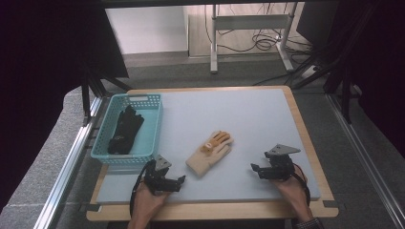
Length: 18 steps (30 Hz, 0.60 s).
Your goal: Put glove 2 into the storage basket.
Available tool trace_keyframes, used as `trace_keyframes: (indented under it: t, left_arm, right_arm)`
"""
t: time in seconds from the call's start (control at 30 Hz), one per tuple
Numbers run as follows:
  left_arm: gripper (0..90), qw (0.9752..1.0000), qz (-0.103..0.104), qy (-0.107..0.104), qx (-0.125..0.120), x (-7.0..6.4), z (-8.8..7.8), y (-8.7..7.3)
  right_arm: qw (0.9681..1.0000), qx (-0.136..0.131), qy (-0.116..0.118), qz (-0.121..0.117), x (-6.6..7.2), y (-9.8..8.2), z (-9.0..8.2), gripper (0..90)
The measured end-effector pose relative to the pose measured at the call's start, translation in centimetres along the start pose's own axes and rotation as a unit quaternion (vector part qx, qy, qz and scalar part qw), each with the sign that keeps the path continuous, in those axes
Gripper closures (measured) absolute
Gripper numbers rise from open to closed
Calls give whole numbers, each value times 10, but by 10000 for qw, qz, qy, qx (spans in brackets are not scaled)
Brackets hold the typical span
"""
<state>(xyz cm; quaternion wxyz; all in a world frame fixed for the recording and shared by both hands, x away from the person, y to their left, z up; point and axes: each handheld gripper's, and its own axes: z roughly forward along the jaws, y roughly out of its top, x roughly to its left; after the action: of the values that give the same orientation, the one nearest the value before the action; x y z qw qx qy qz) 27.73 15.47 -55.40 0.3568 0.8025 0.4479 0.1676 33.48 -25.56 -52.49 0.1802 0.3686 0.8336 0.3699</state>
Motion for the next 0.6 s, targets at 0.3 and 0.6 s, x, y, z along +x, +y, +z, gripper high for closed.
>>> trace_keyframes:
  t: [0.3, 0.6]
  left_arm:
    - [39, 10000, 7, -8, 30, 1, 0, 1]
    - [48, 9998, 38, -52, 191, 1, 0, 6]
  right_arm:
    - [9997, 152, -164, 18, -4, -6, 3, 179]
    - [9997, 138, -189, 25, -3, -6, 3, 175]
